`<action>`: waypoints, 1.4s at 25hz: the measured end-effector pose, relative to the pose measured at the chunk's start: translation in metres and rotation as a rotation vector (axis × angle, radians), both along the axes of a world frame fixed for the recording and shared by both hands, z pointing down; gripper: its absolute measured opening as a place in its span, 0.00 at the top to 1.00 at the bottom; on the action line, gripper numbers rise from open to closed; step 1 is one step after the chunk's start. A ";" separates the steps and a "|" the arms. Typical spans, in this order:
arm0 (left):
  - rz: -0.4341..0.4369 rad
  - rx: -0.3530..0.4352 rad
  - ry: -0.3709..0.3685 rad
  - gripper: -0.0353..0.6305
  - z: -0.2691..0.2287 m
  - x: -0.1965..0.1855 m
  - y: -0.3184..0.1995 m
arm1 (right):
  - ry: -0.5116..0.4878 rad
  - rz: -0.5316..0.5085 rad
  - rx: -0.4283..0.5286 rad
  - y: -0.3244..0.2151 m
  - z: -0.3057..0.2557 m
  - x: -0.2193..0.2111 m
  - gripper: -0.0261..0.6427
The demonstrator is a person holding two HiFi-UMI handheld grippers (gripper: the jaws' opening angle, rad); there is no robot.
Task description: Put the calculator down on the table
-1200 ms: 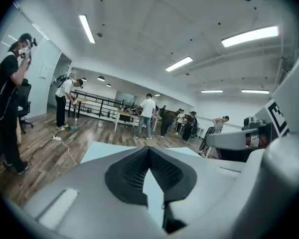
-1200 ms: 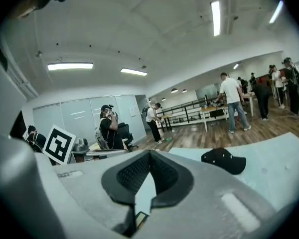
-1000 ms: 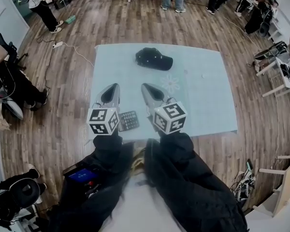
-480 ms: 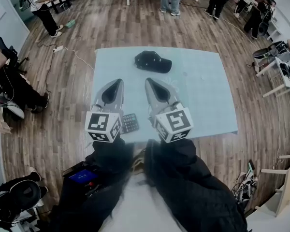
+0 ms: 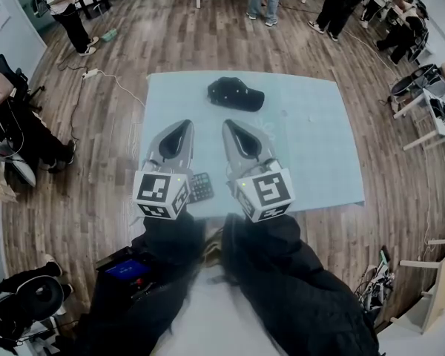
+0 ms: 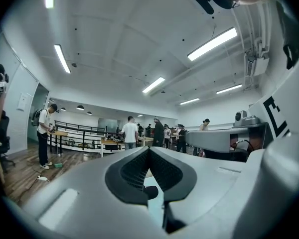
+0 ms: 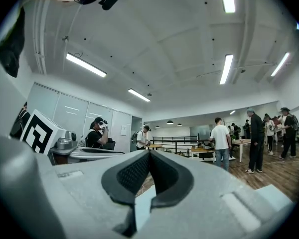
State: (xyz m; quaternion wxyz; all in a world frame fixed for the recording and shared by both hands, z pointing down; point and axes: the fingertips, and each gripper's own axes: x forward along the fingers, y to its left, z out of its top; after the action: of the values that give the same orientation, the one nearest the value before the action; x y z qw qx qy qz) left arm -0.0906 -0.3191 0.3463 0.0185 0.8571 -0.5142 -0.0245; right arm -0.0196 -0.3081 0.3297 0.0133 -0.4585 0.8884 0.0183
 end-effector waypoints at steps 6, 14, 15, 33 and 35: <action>0.007 0.007 0.013 0.95 -0.005 -0.001 0.007 | -0.006 0.015 0.023 0.006 -0.004 -0.001 0.96; 0.010 0.005 0.013 0.95 -0.005 -0.001 0.008 | 0.000 0.016 0.044 0.007 -0.008 -0.003 0.96; 0.011 0.003 0.014 0.95 -0.004 -0.001 0.008 | 0.002 0.019 0.043 0.007 -0.007 -0.003 0.96; 0.018 -0.021 0.033 0.95 0.002 0.000 0.012 | 0.014 0.049 0.021 0.009 -0.002 0.001 0.96; 0.014 -0.022 0.034 0.95 0.002 -0.002 0.013 | 0.017 0.052 0.017 0.010 -0.001 0.000 0.96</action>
State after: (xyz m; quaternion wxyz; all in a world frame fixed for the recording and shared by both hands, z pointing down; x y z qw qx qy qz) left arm -0.0925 -0.3061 0.3483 0.0367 0.8599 -0.5080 -0.0335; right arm -0.0193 -0.2985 0.3291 0.0090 -0.4810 0.8762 0.0300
